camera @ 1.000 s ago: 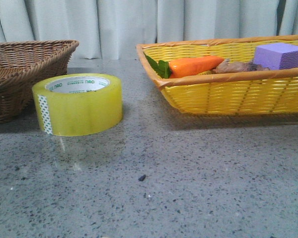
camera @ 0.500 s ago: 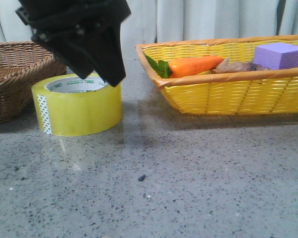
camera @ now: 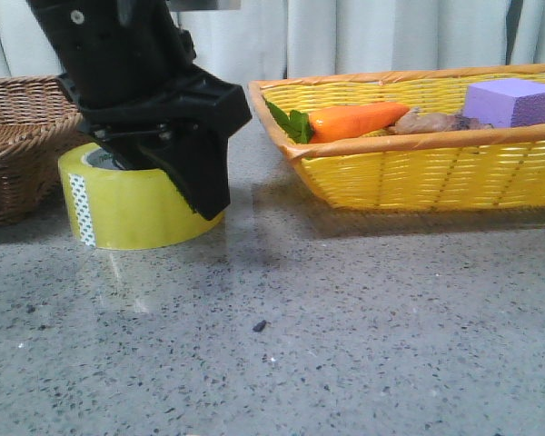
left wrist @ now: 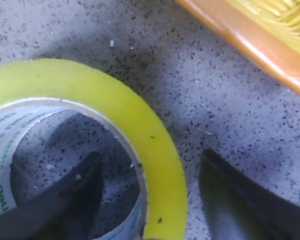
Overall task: Transfer tape with both arms
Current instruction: 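Lower the left gripper onto the tape roll and grasp its rim, then lift the tape roll with the left gripper over the brown basket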
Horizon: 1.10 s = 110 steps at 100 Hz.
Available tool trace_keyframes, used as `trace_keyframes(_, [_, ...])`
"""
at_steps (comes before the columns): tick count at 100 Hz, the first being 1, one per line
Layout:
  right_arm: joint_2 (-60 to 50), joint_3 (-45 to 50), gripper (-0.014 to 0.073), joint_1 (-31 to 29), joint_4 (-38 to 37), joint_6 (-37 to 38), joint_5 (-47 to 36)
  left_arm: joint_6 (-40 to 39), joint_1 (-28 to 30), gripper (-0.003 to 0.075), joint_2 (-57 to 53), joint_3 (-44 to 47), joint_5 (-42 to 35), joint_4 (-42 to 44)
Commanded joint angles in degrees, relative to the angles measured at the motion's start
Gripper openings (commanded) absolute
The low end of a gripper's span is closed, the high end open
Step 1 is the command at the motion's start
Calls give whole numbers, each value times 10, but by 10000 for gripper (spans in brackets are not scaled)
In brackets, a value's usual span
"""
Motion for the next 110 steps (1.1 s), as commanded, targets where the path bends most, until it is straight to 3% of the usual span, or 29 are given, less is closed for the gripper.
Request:
trace_keyframes(1, [-15, -15, -74, -2, -16, 0, 13, -1, -2, 286, -22, -23, -20, -2])
trace_keyframes(14, [-15, -15, -74, -2, -16, 0, 13, -1, -2, 132, -22, -29, -20, -2])
trace_keyframes(26, [-15, -15, -74, -2, -16, 0, 12, -1, -3, 43, -22, -29, -21, -13])
trace_keyframes(59, [-15, -15, -74, -2, -16, 0, 12, 5, -3, 16, -22, -37, -8, -43])
trace_keyframes(86, [-15, -15, -74, -2, -16, 0, 13, 15, -3, -21, -22, -102, 31, -48])
trace_keyframes(110, [-15, -15, -74, -2, -16, 0, 13, 12, -3, -21, -24, -174, 93, 8])
